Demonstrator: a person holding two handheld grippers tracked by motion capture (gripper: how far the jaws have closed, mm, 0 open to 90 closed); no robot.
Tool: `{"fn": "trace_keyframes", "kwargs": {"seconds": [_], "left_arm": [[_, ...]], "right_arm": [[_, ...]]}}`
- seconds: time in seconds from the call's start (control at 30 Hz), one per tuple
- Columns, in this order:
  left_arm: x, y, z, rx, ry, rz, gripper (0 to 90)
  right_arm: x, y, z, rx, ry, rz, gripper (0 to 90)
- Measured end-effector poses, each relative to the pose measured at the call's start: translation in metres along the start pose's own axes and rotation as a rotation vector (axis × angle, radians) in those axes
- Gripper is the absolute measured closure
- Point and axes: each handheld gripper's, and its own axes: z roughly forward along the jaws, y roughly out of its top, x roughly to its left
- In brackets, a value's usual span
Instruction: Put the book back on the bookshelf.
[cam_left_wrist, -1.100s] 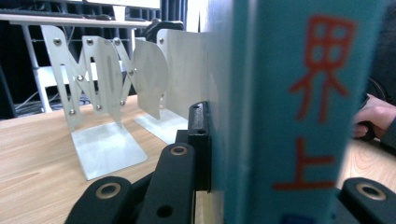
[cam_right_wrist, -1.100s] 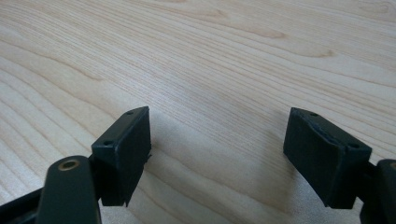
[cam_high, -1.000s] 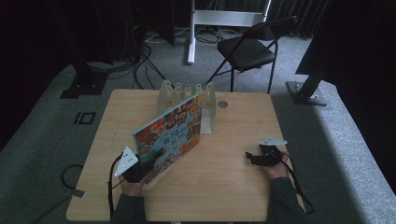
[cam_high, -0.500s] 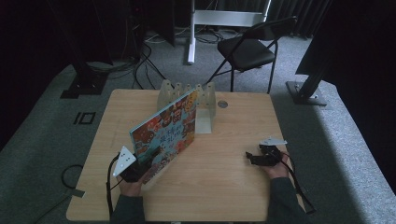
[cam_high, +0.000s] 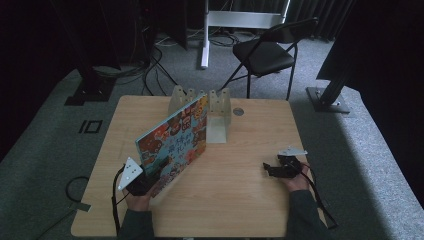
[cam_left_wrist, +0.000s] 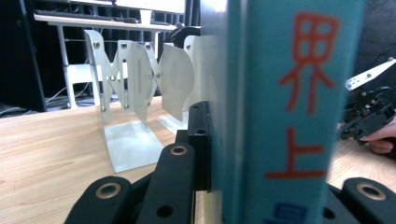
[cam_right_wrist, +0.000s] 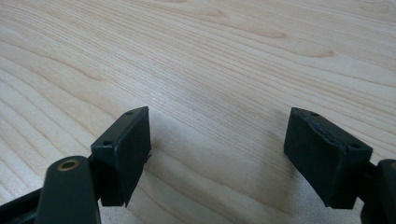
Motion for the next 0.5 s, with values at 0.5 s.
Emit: {"fn": "trace_keyframes", "kwargs": {"seconds": [0.5], "left_arm": [[0.0043, 0.0009, -0.0057, -0.011, 0.04, -0.005, 81.1]], "right_arm": [[-0.0001, 0.0, 0.0, 0.0, 0.001, 0.001, 22.5]]}}
